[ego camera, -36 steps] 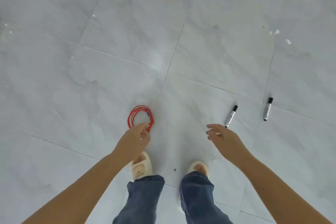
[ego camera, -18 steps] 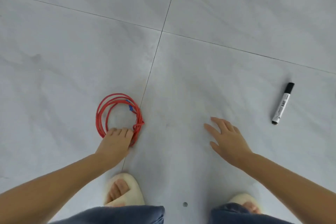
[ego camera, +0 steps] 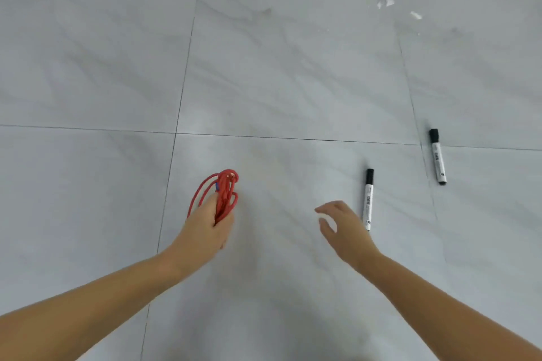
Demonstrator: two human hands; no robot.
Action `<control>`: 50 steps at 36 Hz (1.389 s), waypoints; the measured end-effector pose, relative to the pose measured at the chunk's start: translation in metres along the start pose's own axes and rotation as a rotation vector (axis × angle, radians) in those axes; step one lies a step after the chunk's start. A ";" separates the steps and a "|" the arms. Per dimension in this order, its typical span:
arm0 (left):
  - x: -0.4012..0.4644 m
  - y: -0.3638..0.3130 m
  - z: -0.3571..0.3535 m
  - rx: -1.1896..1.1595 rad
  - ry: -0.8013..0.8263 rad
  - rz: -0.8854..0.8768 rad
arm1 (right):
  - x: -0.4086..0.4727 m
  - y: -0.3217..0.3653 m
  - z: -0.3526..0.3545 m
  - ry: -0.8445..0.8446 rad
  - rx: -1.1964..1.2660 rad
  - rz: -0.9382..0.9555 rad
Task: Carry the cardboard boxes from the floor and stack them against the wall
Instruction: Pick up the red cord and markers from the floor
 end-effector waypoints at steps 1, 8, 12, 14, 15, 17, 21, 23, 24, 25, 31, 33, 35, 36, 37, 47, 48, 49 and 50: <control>0.008 -0.013 -0.006 -0.014 0.014 -0.018 | 0.006 -0.013 0.017 -0.093 0.020 -0.061; 0.037 -0.064 -0.058 0.138 0.105 -0.160 | 0.023 -0.085 0.046 -0.187 -0.048 -0.459; 0.040 -0.073 -0.081 0.170 0.153 -0.180 | 0.025 -0.099 0.041 -0.162 -0.058 -0.520; 0.038 -0.075 -0.086 0.159 0.148 -0.193 | 0.031 -0.104 0.043 -0.143 -0.064 -0.498; 0.037 -0.076 -0.087 0.152 0.138 -0.196 | 0.034 -0.107 0.046 -0.146 -0.055 -0.480; 0.033 -0.080 -0.086 0.144 0.109 -0.205 | 0.041 -0.115 0.061 -0.187 -0.013 -0.455; 0.027 -0.089 -0.085 0.172 0.075 -0.200 | 0.059 -0.139 0.112 -0.326 0.006 -0.447; 0.027 -0.092 -0.090 0.231 0.082 -0.198 | 0.068 -0.156 0.139 -0.375 -0.064 -0.478; 0.027 -0.094 -0.094 0.263 0.090 -0.202 | 0.073 -0.164 0.150 -0.385 -0.102 -0.494; 0.027 -0.097 -0.099 0.288 0.099 -0.209 | 0.077 -0.173 0.160 -0.388 -0.134 -0.509; 0.027 -0.115 -0.122 0.403 0.141 -0.269 | 0.092 -0.212 0.181 -0.327 -0.182 -0.616; 0.024 -0.123 -0.127 0.464 0.164 -0.292 | 0.092 -0.222 0.177 -0.287 -0.159 -0.654; 0.021 -0.128 -0.130 0.500 0.184 -0.287 | 0.092 -0.229 0.172 -0.264 -0.130 -0.680; 0.020 -0.130 -0.130 0.511 0.187 -0.281 | 0.093 -0.231 0.171 -0.257 -0.117 -0.692; 0.018 -0.131 -0.129 0.522 0.186 -0.274 | 0.093 -0.232 0.171 -0.253 -0.103 -0.703; 0.015 -0.122 -0.090 0.536 0.070 -0.268 | 0.095 -0.173 0.158 -0.380 0.095 -0.516; 0.014 -0.121 -0.083 0.524 0.039 -0.274 | 0.094 -0.161 0.151 -0.396 0.150 -0.465; 0.014 -0.119 -0.075 0.517 0.006 -0.278 | 0.093 -0.147 0.144 -0.411 0.203 -0.417; 0.013 -0.117 -0.067 0.512 -0.031 -0.281 | 0.091 -0.134 0.136 -0.427 0.251 -0.379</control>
Point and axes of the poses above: each hand's wrist, its own x-axis towards the middle knuckle, its own z-axis out of the back of the hand, y = z × x, the point moved 7 cm from there along x, towards the middle knuckle, and after that the axes turned 3 degrees about x, right-handed, at the moved point
